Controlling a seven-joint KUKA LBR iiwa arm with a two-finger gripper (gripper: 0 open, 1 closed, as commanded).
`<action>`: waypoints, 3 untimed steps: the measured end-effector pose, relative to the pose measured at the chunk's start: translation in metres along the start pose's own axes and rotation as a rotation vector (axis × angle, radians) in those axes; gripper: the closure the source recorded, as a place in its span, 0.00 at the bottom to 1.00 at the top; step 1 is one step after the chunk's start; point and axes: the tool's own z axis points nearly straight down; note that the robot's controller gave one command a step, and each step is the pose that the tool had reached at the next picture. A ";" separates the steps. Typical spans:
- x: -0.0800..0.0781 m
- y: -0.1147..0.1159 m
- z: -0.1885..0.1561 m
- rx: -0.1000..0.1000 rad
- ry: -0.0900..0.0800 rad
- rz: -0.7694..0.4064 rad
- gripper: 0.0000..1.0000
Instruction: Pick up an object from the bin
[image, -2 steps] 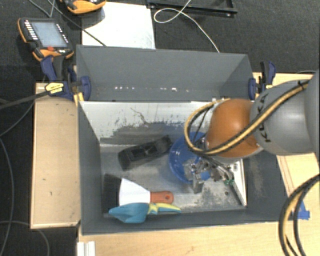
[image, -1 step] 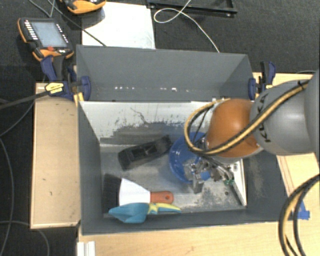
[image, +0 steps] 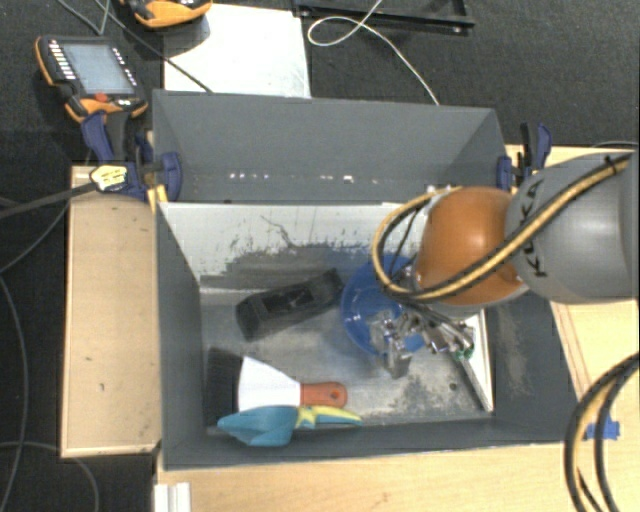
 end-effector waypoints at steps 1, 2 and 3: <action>-0.010 -0.005 0.005 -0.001 -0.002 -0.027 0.00; -0.010 -0.006 0.004 0.001 -0.002 -0.022 1.00; -0.010 -0.007 0.004 0.001 -0.002 -0.022 1.00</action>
Offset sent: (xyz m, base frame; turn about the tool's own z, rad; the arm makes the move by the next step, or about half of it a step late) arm 0.0000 0.0000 0.0000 0.0000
